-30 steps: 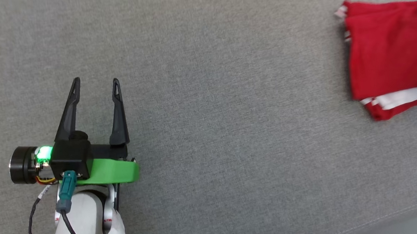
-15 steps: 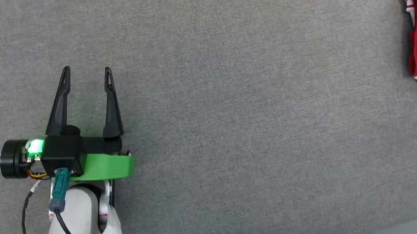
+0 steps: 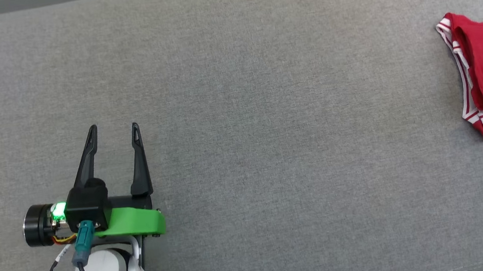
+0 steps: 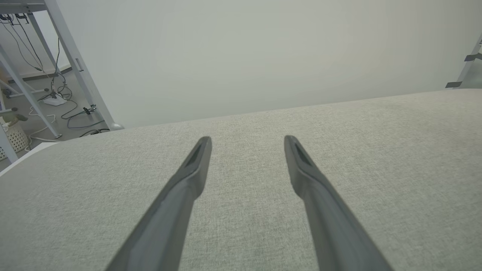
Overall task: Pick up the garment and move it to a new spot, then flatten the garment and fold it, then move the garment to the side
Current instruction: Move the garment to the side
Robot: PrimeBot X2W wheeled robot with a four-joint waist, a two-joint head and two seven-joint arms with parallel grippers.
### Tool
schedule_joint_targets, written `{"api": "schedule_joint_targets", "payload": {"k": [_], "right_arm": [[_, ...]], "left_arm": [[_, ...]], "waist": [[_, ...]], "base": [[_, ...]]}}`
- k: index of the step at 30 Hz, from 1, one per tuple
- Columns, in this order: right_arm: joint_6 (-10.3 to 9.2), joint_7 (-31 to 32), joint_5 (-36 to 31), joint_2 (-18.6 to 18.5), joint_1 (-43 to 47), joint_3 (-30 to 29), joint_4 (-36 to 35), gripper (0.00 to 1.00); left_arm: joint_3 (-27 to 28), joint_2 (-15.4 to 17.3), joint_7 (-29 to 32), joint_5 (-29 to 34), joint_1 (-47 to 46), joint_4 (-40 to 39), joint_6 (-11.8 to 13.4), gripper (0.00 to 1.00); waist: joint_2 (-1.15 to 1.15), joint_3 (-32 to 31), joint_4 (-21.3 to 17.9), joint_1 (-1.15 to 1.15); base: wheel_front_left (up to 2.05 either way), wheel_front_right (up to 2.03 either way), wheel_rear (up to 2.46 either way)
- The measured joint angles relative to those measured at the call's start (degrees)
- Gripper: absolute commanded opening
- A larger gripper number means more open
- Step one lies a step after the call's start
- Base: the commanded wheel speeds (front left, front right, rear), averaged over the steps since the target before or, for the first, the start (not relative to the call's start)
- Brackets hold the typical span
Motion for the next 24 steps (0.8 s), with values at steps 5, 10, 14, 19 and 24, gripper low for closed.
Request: {"api": "schedule_joint_targets", "payload": {"k": [5,10,14,19,24], "right_arm": [[0.0,-2.75,-3.54,7.35,5.68,-3.25,-11.94,1.0],[0.0,-3.39,-3.69,17.64,15.69,-4.09,-24.95,1.0],[0.0,-3.47,-2.98,21.73,20.82,-1.99,-28.05,1.0],[0.0,-3.64,-2.78,25.27,26.93,0.04,-29.25,1.0],[0.0,-3.64,-1.57,27.61,32.94,0.05,-29.27,1.0]], "left_arm": [[0.91,-0.19,-0.01,-0.73,1.52,0.87,0.04,1.0],[1.3,-0.76,0.0,-1.62,2.8,2.11,-0.05,1.0],[1.27,-1.11,0.0,-2.03,3.64,2.52,-0.14,1.0],[1.33,-1.37,-0.01,-2.42,4.22,3.81,-0.71,1.0],[1.33,-1.86,0.0,-2.48,4.68,5.2,-1.24,1.0]], "waist": [[0.0,-3.78,1.52,0.0],[0.0,-7.3,5.05,-0.01],[0.0,-9.04,7.06,-0.01],[0.0,-11.14,8.85,-0.01],[0.0,-13.15,9.95,-0.01]], "base": [[0.0,0.0,0.0],[0.0,0.0,0.0],[0.0,0.0,0.0],[0.0,0.0,0.0],[0.0,0.0,0.0]]}}
